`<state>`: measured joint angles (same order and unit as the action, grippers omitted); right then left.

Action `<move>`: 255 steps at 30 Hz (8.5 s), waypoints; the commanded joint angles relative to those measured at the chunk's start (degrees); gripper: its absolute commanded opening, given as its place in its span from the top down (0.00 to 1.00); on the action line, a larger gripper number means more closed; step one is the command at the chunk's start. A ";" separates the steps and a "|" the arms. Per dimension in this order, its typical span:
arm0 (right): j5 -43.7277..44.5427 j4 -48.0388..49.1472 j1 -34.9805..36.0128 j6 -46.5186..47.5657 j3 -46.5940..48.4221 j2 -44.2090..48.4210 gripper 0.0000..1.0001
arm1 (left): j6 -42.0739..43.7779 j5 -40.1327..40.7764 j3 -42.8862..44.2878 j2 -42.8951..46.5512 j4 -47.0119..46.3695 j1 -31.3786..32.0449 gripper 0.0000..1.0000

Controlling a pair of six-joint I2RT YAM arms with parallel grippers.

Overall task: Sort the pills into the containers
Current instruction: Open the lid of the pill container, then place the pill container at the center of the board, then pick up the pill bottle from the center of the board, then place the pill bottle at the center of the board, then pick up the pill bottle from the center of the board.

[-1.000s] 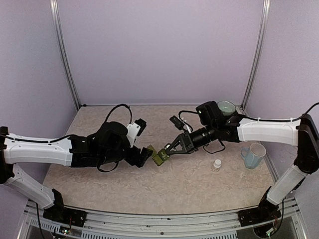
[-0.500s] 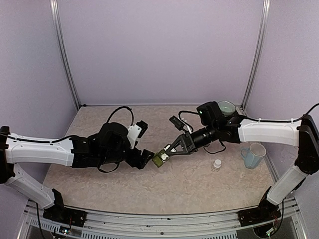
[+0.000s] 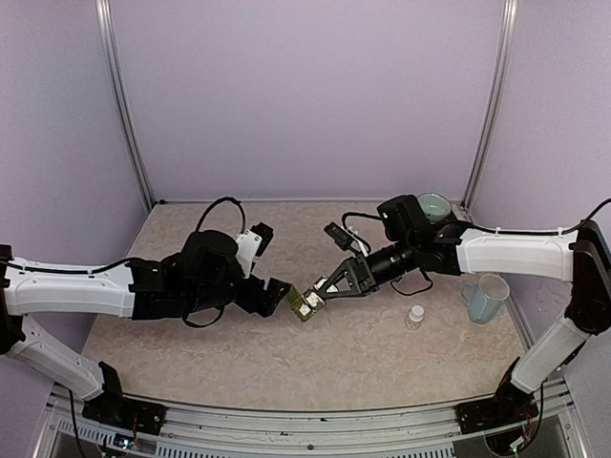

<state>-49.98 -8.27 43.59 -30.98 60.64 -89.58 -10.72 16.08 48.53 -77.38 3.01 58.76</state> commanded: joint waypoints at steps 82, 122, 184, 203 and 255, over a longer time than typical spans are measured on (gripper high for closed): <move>37.46 -1.20 -13.71 14.92 3.90 -1.67 0.00 | -6.14 5.42 6.19 -6.81 -3.78 -2.94 0.01; 50.55 -5.80 -11.44 -0.56 -35.42 29.40 0.23 | -5.07 2.16 28.37 -28.73 -0.13 2.68 0.01; 41.68 23.39 16.38 27.16 -4.79 -20.38 0.62 | -19.14 14.67 -0.21 4.61 11.18 2.75 0.01; 40.91 18.43 16.62 32.34 -7.36 -13.65 0.37 | -21.10 9.13 -3.07 -1.59 10.07 1.12 0.01; 6.46 1.67 7.56 66.56 21.43 -39.32 0.63 | -29.88 3.04 -21.92 13.67 -4.84 -4.10 0.01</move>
<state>-40.91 -4.29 51.55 35.44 80.97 -127.83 -40.53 18.85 26.79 -63.59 -1.63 55.05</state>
